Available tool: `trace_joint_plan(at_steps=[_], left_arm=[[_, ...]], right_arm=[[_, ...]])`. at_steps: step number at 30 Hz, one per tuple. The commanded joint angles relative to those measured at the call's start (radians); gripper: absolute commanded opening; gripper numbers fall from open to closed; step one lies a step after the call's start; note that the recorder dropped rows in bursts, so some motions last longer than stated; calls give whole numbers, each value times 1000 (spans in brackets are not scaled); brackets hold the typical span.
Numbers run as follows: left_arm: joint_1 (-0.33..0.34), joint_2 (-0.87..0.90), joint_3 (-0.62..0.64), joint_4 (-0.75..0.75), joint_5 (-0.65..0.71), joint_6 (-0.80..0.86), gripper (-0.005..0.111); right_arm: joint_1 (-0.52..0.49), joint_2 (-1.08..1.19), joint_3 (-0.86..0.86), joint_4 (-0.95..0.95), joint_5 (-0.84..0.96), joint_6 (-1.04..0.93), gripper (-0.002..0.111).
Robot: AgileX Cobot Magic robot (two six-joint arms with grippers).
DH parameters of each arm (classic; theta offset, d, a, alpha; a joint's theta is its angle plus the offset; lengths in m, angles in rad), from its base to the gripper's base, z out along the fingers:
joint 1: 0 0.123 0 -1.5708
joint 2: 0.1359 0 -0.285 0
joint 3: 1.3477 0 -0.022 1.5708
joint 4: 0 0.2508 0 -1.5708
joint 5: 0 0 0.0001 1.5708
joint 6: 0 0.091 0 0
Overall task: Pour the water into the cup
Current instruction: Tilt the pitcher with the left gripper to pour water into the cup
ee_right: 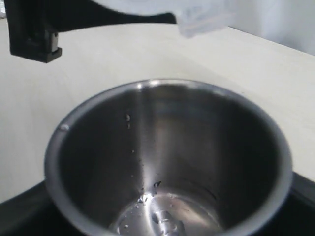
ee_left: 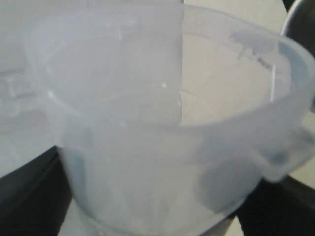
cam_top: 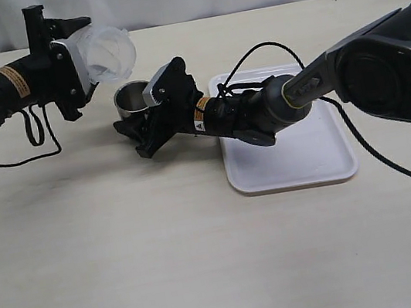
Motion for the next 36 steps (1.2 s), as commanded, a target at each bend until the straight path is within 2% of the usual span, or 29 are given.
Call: trace_joint_plan(at_steps=[1, 14, 36], left_arm=[[-2, -6, -11, -9, -40, 74, 0], [-2, -6, -15, -9, -40, 172, 0], [-2, -6, -20, -69, -35, 172, 0]], right_arm=[[-1, -6, -1, 5, -3, -6, 31], [-1, -6, -1, 5, -3, -6, 31], [-1, -6, -1, 5, -3, -6, 31]])
